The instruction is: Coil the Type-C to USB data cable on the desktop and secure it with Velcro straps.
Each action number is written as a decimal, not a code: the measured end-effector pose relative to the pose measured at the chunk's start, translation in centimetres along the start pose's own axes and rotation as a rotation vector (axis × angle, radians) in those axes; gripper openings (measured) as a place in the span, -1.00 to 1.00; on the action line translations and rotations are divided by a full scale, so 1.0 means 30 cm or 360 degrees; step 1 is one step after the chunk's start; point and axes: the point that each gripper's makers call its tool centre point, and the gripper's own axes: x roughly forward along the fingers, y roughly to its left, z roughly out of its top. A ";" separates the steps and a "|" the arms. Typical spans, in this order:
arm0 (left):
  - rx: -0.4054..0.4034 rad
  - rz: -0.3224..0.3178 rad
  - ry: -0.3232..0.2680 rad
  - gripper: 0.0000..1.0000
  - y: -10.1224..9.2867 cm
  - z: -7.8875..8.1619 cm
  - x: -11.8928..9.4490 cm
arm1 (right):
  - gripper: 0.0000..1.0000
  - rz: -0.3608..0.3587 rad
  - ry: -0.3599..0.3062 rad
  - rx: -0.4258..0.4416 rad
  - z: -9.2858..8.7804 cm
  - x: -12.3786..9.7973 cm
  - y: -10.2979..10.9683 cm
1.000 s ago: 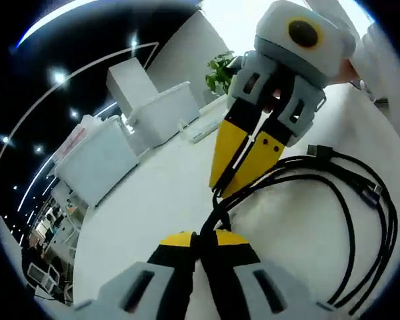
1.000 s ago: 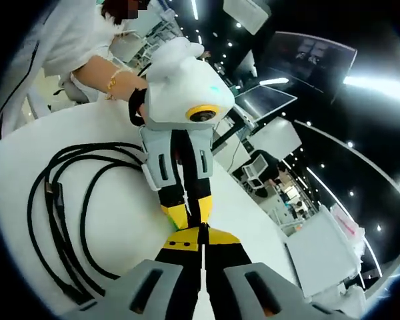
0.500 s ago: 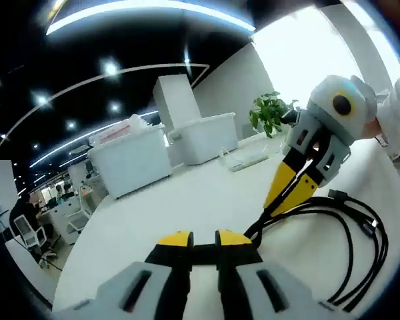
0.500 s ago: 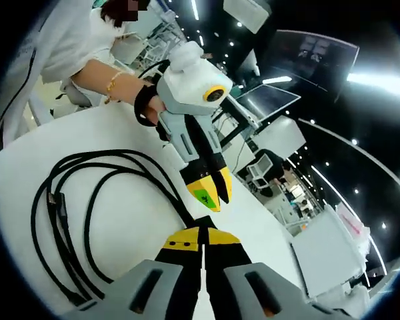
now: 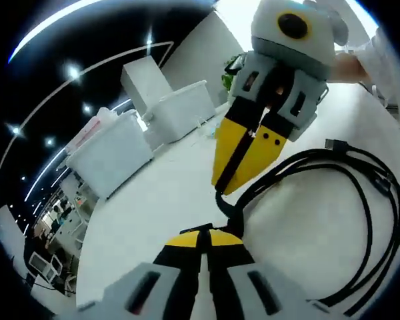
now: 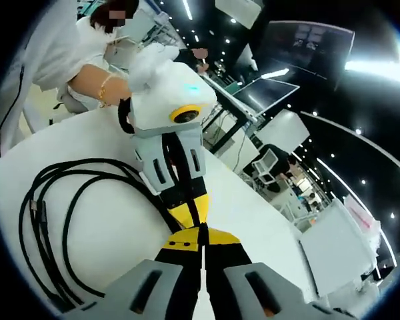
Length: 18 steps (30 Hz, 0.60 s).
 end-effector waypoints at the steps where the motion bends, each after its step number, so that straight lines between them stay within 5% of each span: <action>1: -0.0012 -0.0008 0.0001 -0.91 0.000 -0.001 0.002 | -0.98 0.0026 0.0020 0.0024 -0.009 0.013 -0.004; 8: 0.0004 0.0062 -0.0024 -0.87 0.009 -0.007 -0.027 | -0.98 0.0191 0.0061 0.0113 -0.040 0.081 -0.011; 12: 0.0018 0.0196 -0.0014 -0.87 0.042 -0.023 -0.066 | -0.98 0.0270 0.0095 0.0116 -0.048 0.106 0.005; 18: -0.0100 0.0277 -0.0134 -0.86 0.024 0.002 -0.102 | -0.98 0.0336 0.0175 0.0057 -0.074 0.144 0.017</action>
